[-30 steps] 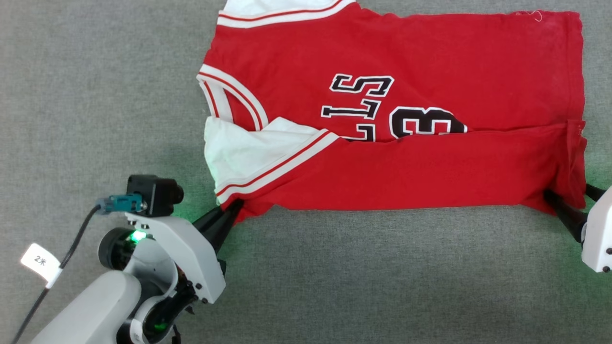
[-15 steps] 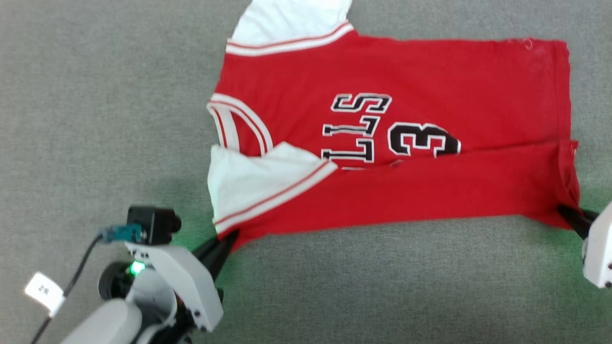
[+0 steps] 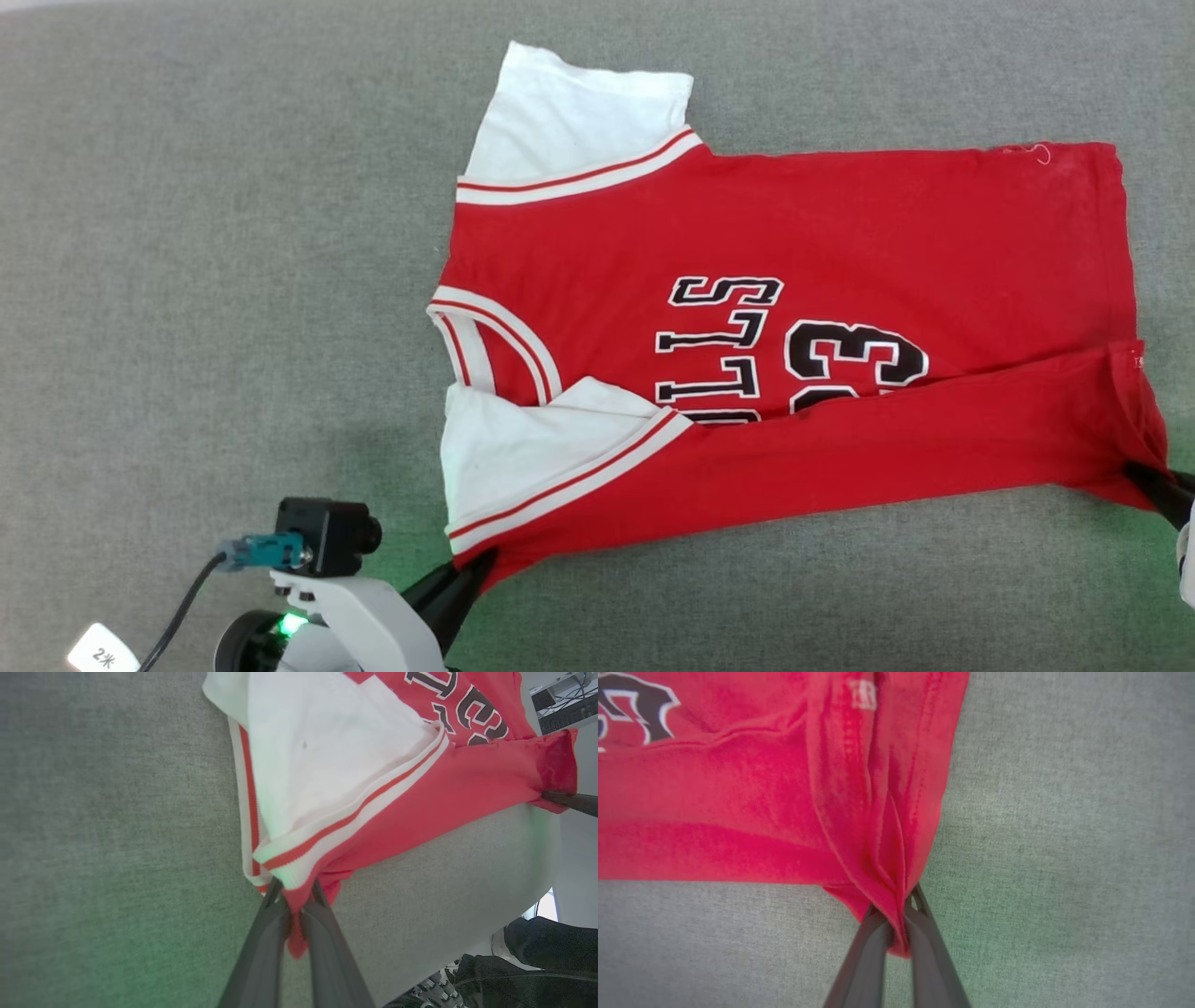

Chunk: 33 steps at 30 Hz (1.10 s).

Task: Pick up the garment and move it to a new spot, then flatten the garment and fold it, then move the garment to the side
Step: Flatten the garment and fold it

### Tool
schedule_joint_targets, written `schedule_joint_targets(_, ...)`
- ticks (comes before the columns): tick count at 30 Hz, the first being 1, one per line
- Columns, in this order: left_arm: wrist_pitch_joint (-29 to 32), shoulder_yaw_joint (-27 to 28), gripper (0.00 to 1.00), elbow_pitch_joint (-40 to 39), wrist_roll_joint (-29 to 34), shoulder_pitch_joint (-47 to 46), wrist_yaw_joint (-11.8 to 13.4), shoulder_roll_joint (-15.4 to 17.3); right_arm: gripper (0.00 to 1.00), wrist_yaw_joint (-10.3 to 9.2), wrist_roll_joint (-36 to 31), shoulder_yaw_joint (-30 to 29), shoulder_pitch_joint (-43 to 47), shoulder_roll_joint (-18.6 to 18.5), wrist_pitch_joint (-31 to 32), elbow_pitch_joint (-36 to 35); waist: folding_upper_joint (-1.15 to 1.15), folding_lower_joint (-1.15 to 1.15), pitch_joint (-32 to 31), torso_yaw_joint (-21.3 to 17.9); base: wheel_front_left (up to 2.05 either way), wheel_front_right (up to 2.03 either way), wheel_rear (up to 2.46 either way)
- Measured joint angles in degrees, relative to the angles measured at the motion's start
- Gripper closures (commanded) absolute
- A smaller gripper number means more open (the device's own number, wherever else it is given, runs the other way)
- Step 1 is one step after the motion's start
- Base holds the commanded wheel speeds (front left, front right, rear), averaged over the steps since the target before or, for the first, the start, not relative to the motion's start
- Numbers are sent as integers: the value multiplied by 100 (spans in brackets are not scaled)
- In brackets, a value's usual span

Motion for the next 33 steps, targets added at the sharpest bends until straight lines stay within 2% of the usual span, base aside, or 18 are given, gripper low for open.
schedule_joint_targets(1, 0, -3, 100, -18, 23, -2, 0, 15, 60, 0, -3, -1, 10, 1, -47, -21, 0, 0, -8, -2, 0, 0, 0)
schedule_joint_targets(2, -1, 7, 90, -34, 37, -5, 5, 24, 0, 0, -4, 2, 29, 0, -120, -68, 0, 0, -18, -2, 0, 0, 0)
schedule_joint_targets(3, -11, 22, 64, -53, 43, -15, 8, 30, 0, 0, -4, 1, 34, 3, -233, -132, 0, 0, -30, -1, 0, 0, 0)
schedule_joint_targets(4, -58, 56, 5, -82, 49, -28, 25, 37, 0, 0, -4, -47, 30, 30, -320, -179, 0, 0, -47, 0, 0, 0, 0)
schedule_joint_targets(5, -75, 103, 0, -111, 52, -36, 47, 59, 0, -1, -4, -59, 31, 46, -350, -236, 0, 0, -68, 0, 0, 0, 0)
schedule_joint_targets(10, -182, 397, 0, -383, 155, -127, 155, 319, 0, -1, -54, -196, 21, 181, -605, -746, 0, 0, -179, -5, 0, 0, 0)
schedule_joint_targets(15, -326, 840, 0, -459, 76, -455, 189, 409, 0, -1, -191, -142, -122, 416, -866, -1157, 0, 0, -232, -54, 0, 0, 0)
schedule_joint_targets(18, -229, 1003, 0, -268, -96, -772, 19, 441, 0, -1, -238, 137, -130, 560, -956, -1228, 0, 0, -212, -115, 0, 0, 0)
schedule_joint_targets(22, -101, 1209, 0, 309, -197, -1634, -274, 376, 0, -1, -276, 487, -243, 739, -1084, -1222, 0, 0, -132, -216, 0, 0, 0)
schedule_joint_targets(33, 356, 1201, 0, 2753, 98, -4259, -1151, 233, 0, -1, -299, 1247, -803, 1040, -1507, -892, 0, 0, 215, -861, 0, 0, 0)
